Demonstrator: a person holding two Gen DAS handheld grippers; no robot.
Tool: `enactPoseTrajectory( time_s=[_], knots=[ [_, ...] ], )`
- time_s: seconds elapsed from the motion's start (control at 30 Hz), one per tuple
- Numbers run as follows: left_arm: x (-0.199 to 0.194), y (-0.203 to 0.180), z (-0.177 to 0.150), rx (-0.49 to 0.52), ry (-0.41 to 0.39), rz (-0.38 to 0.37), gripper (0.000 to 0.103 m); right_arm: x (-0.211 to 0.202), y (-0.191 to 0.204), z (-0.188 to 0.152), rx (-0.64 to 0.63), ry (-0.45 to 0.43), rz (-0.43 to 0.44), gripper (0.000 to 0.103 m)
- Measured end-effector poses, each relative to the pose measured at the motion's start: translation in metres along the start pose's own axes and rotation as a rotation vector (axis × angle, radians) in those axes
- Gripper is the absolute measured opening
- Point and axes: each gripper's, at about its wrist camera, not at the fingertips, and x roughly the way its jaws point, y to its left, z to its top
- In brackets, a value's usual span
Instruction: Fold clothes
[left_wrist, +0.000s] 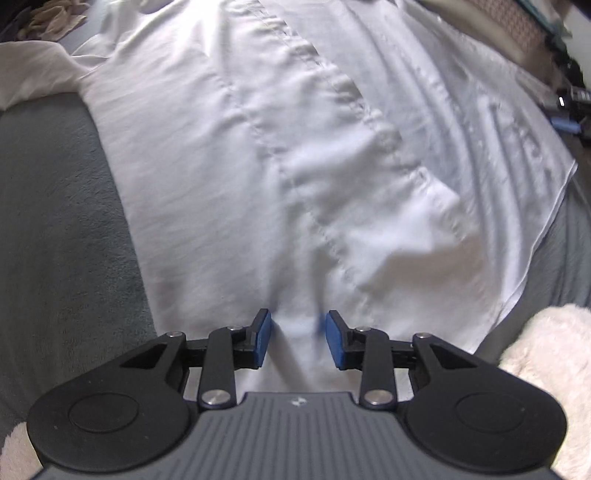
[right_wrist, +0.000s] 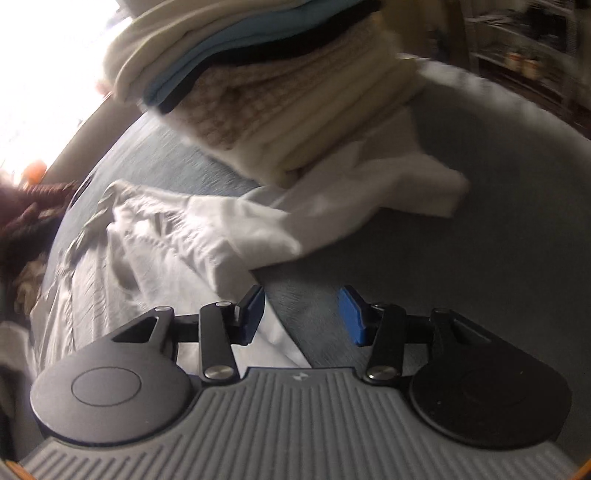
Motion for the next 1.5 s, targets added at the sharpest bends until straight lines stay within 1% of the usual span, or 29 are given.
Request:
enactPoseTrajectory(
  time_s=[0.07, 0.13, 0.2, 0.23, 0.3, 0.33, 0.4, 0.47, 0.53, 0.57, 0.7, 0.8, 0.83, 0.87, 0.9, 0.93, 1.07, 1.2, 1.23, 1.27, 1.3, 1.37, 1.5],
  knots=[
    [0.004, -0.004, -0.001, 0.010, 0.014, 0.018, 0.036, 0.014, 0.009, 0.004, -0.069, 0.021, 0.041, 0.044],
    [0.006, -0.006, 0.001, 0.012, 0.024, 0.030, 0.036, 0.029, 0.013, 0.004, -0.122, 0.044, 0.055, 0.044],
    [0.007, -0.008, 0.002, 0.011, 0.031, 0.037, 0.038, 0.041, 0.017, 0.003, -0.172, 0.060, 0.051, 0.040],
    [0.007, -0.008, 0.002, 0.009, 0.033, 0.039, 0.038, 0.044, 0.018, 0.001, -0.196, 0.063, 0.042, 0.034],
    [0.008, -0.009, 0.002, 0.007, 0.036, 0.043, 0.039, 0.043, 0.020, -0.002, -0.237, 0.054, 0.022, 0.018],
    [0.008, -0.009, 0.002, 0.007, 0.035, 0.044, 0.039, 0.043, 0.021, -0.003, -0.253, 0.051, 0.009, 0.007],
    [0.008, -0.009, 0.000, 0.010, 0.033, 0.045, 0.039, 0.040, 0.020, -0.004, -0.270, 0.047, 0.002, 0.000],
    [0.007, -0.010, -0.002, 0.020, 0.028, 0.046, 0.040, 0.034, 0.024, -0.005, -0.289, 0.035, 0.001, 0.000],
    [0.005, -0.008, -0.006, 0.021, 0.018, 0.039, 0.040, 0.023, 0.032, -0.005, -0.308, 0.004, -0.004, 0.000],
    [0.004, -0.007, -0.007, 0.018, 0.013, 0.033, 0.040, 0.020, 0.033, -0.002, -0.306, -0.009, 0.011, 0.000],
    [0.001, -0.001, -0.016, 0.005, -0.008, 0.012, 0.040, 0.018, 0.043, 0.005, -0.284, -0.007, 0.029, 0.000],
    [-0.003, 0.004, -0.025, -0.008, -0.021, -0.005, 0.040, 0.026, 0.044, 0.008, -0.253, -0.001, 0.035, 0.004],
    [-0.004, 0.007, -0.028, -0.013, -0.026, -0.012, 0.040, 0.031, 0.043, 0.009, -0.241, 0.007, 0.038, 0.011],
    [-0.005, 0.009, -0.030, -0.018, -0.030, -0.018, 0.040, 0.035, 0.042, 0.009, -0.229, 0.016, 0.041, 0.015],
    [-0.006, 0.010, -0.032, -0.022, -0.033, -0.023, 0.040, 0.040, 0.043, 0.006, -0.226, 0.029, 0.042, 0.022],
    [-0.006, 0.011, -0.033, -0.026, -0.034, -0.026, 0.040, 0.045, 0.044, 0.004, -0.224, 0.043, 0.043, 0.027],
    [-0.007, 0.012, -0.037, -0.036, -0.033, -0.031, 0.040, 0.054, 0.056, -0.008, -0.282, 0.075, 0.010, 0.034],
    [-0.007, 0.003, -0.026, -0.029, -0.028, -0.024, 0.040, 0.061, 0.066, -0.011, -0.357, 0.079, -0.034, 0.033],
    [-0.007, 0.003, -0.026, -0.027, -0.026, -0.022, 0.040, 0.061, 0.068, -0.012, -0.365, 0.077, -0.044, 0.028],
    [-0.004, 0.001, -0.023, -0.027, -0.025, -0.021, 0.040, 0.062, 0.070, -0.012, -0.374, 0.075, -0.054, 0.011],
    [-0.004, 0.000, -0.023, -0.029, -0.025, -0.022, 0.040, 0.060, 0.072, -0.011, -0.386, 0.072, -0.062, 0.004],
    [-0.005, 0.002, -0.024, -0.040, -0.025, -0.027, 0.040, 0.051, 0.075, -0.010, -0.406, 0.048, -0.083, 0.001],
    [-0.007, 0.006, -0.029, -0.059, -0.044, -0.045, 0.041, 0.015, 0.088, -0.005, -0.430, -0.043, -0.082, 0.001]
  ],
)
